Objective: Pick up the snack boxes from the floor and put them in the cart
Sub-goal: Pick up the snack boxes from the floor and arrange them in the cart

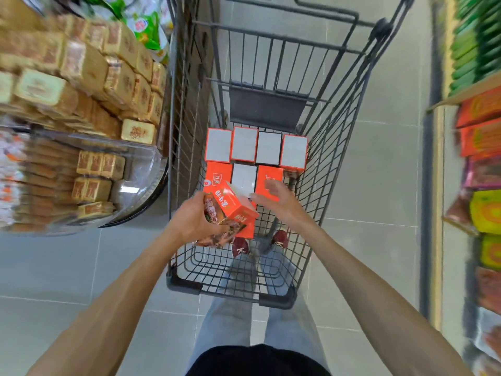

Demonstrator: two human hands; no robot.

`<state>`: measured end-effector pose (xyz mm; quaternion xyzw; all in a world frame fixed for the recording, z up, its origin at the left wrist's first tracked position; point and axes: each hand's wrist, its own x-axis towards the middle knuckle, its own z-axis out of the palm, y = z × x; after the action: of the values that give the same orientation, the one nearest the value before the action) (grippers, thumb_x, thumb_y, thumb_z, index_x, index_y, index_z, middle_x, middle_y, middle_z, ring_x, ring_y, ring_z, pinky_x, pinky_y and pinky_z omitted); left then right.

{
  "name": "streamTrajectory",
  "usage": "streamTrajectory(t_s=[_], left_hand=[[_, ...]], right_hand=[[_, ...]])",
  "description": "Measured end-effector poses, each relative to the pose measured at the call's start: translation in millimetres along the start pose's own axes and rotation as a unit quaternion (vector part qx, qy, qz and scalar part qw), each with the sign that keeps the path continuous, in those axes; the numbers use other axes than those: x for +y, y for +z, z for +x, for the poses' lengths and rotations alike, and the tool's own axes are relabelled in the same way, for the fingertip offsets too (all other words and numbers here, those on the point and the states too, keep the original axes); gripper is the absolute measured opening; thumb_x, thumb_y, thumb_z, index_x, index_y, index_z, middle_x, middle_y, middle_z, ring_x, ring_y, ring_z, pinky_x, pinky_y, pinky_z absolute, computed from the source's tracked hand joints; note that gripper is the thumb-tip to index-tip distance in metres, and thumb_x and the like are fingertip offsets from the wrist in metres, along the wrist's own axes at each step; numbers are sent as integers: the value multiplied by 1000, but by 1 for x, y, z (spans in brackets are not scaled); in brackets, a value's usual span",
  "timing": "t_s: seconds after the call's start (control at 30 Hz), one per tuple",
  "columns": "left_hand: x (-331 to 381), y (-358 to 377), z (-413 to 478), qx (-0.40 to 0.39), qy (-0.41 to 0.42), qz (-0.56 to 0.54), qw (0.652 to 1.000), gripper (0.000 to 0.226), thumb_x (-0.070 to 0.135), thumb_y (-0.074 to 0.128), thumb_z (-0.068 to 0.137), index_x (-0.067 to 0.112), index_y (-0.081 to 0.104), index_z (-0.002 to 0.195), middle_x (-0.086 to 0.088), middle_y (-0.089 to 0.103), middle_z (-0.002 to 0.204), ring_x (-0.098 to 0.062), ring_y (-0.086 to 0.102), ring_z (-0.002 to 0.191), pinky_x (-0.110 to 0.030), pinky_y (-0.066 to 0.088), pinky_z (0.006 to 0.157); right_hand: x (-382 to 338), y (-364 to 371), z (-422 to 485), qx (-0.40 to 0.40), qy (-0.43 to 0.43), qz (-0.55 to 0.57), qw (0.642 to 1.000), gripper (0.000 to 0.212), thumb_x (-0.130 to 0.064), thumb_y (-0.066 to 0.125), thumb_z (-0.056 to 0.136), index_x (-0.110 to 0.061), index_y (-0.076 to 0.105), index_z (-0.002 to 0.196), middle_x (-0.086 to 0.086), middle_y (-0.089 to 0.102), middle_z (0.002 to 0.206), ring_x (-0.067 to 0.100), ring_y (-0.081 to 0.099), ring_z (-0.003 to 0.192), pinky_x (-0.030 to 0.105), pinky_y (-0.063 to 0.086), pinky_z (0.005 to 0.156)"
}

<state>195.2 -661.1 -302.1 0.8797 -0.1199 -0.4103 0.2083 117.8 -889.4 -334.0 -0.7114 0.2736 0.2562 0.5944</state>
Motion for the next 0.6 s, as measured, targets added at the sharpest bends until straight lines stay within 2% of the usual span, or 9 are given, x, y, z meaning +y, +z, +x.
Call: streamTrajectory(t_s=[0.1,0.17,0.23,0.33,0.43,0.6], left_hand=[[9,-15,-5,-5,46,18,999,78,37,91,64,20,41,122,17,51,94,-8,55,90,-23,44,81],[14,-22,-7,-6,67,43,997,77,37,91,63,20,42,120,19,52,93,-5,55,86,-24,47,81],[19,-30,-9,-11,91,80,993,80,40,90,61,19,44,122,13,57,99,-8,56,89,-25,49,84],[31,-41,-12,-19,134,122,983,83,46,88,58,18,44,123,8,59,106,-12,56,93,-28,49,86],[41,-49,-17,-23,159,129,979,80,50,83,55,21,44,118,8,59,103,-11,60,90,-34,55,84],[50,-43,-23,-35,197,128,971,74,48,81,54,23,43,112,11,55,96,-14,60,87,-28,52,77]], right_hand=[[-17,-10,-22,-52,-34,-133,989,114,-69,82,60,-31,29,153,-7,30,159,12,32,144,41,32,117],[-25,-11,-29,-74,-47,-210,974,123,-68,85,56,-32,22,156,-5,23,162,15,27,147,43,29,119],[-32,-9,-34,-83,-70,-252,962,126,-64,87,58,-33,16,157,-3,18,164,19,21,150,46,25,120],[-39,-7,-40,-69,-91,-253,961,125,-53,90,61,-31,14,158,-4,17,164,20,17,151,47,22,122],[-38,-5,-49,-50,-128,-221,965,118,-48,90,60,-28,23,154,-5,33,156,17,32,142,48,31,117],[-33,-10,-74,-11,-144,-195,970,102,-43,92,63,-26,35,145,-9,46,141,8,46,126,42,43,107]])
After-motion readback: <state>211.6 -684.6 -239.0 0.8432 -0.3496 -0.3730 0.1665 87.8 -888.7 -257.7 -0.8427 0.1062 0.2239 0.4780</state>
